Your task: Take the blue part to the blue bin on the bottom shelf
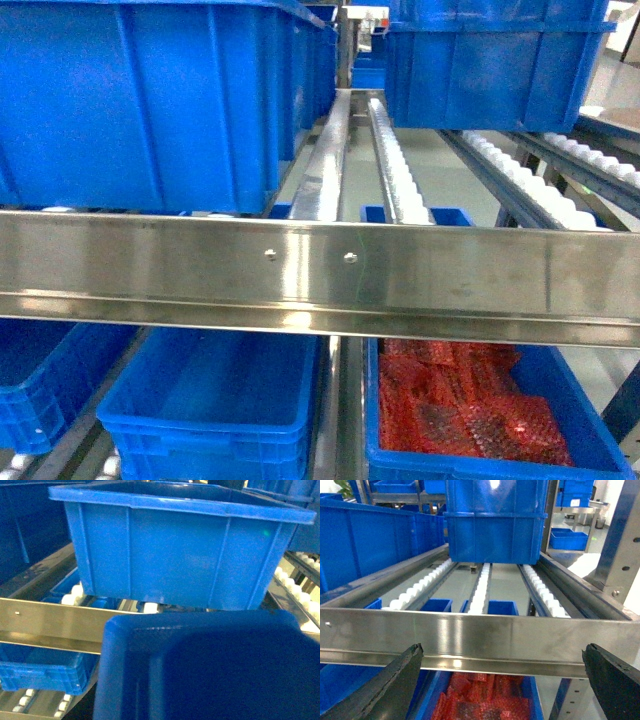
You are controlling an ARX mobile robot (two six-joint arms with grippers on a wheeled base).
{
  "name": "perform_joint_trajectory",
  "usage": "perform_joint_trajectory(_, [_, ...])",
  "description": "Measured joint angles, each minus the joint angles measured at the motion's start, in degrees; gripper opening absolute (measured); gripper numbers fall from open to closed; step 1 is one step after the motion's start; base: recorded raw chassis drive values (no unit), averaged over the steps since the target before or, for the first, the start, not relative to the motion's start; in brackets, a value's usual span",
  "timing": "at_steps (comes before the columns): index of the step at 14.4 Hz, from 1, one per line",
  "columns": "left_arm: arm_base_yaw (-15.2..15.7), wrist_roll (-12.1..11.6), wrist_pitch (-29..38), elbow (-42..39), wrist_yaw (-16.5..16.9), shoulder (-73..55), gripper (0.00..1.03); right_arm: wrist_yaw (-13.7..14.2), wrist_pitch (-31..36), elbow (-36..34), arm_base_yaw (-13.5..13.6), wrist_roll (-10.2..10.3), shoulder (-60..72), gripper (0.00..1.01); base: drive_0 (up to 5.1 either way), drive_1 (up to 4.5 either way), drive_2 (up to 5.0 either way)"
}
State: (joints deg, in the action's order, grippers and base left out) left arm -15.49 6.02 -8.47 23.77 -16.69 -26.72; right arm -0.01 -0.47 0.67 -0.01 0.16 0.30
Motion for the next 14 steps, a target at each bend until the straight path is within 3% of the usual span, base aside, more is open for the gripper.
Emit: perform_joint_trajectory(14, [0.0, 0.0, -0.2, 0.0, 0.0, 0.0, 0.43, -0.1, 0.3, 0.0, 0.0, 0.0, 0.0, 0.98, 0.0, 0.0, 0.0])
